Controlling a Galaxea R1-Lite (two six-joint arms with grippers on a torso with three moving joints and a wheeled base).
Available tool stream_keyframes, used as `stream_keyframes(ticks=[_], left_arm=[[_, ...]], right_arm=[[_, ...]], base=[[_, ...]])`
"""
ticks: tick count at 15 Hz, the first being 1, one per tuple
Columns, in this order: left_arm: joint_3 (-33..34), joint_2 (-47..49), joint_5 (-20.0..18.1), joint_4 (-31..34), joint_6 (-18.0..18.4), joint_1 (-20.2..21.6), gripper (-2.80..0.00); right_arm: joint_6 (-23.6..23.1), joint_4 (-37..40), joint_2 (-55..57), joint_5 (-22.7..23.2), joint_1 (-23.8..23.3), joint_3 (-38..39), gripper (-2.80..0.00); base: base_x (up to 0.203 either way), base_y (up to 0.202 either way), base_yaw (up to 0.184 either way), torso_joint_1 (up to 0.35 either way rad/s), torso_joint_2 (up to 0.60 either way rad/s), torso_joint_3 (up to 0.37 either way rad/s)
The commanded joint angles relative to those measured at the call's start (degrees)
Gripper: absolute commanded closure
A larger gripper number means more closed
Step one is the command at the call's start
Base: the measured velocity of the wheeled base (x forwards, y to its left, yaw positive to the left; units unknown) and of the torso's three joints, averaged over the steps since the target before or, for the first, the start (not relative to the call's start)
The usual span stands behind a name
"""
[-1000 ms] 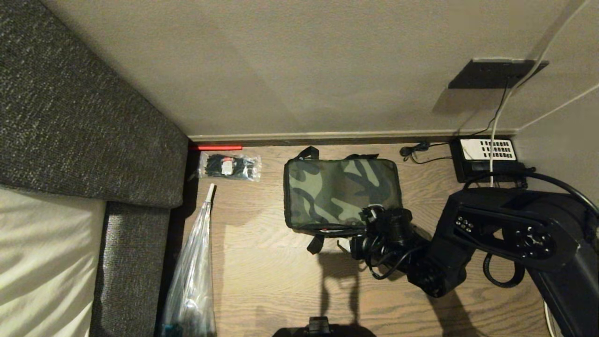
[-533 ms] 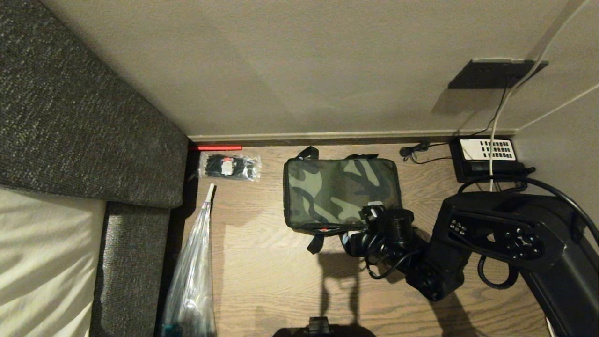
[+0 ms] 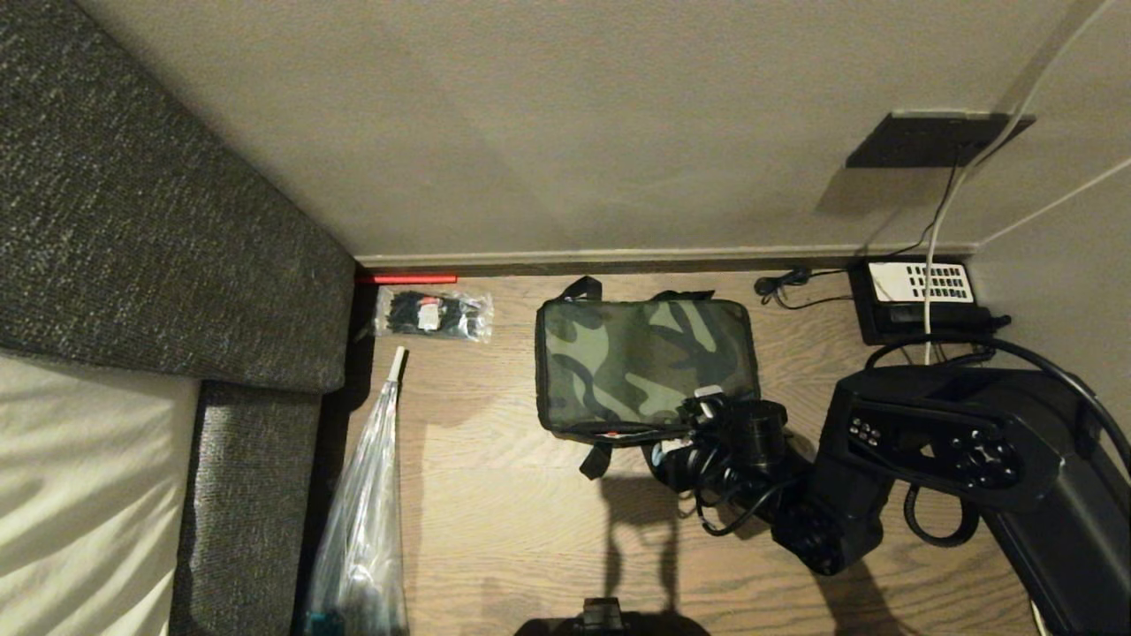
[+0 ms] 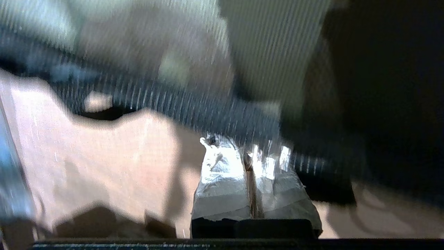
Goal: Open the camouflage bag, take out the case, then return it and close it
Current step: Open the top of the storage box
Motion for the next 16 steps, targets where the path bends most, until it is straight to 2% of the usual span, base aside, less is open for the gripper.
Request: stream_keyframes(ticks=[1,4,16], left_arm=[[0.2,-0.1,0.0,0.0,0.0,0.0,0.00],[0.1,-0.1,0.0,0.0,0.0,0.0,0.00],[0.1,-0.1,0.0,0.0,0.0,0.0,0.00]], right_arm=[[-0.2,1.0,-2.8,0.2,0.0,1.7,0.00],[-0.2,4.4,-6.4,1.6,0.0,4.1,0.00],[-2.7,6.5,-12.2,1.3,-2.1,9.3,0.00]], base=[[0.000,0.000,0.000,0.000,0.00,0.000],[0.000,0.000,0.000,0.000,0.00,0.000],[0.000,0.000,0.000,0.000,0.00,0.000]])
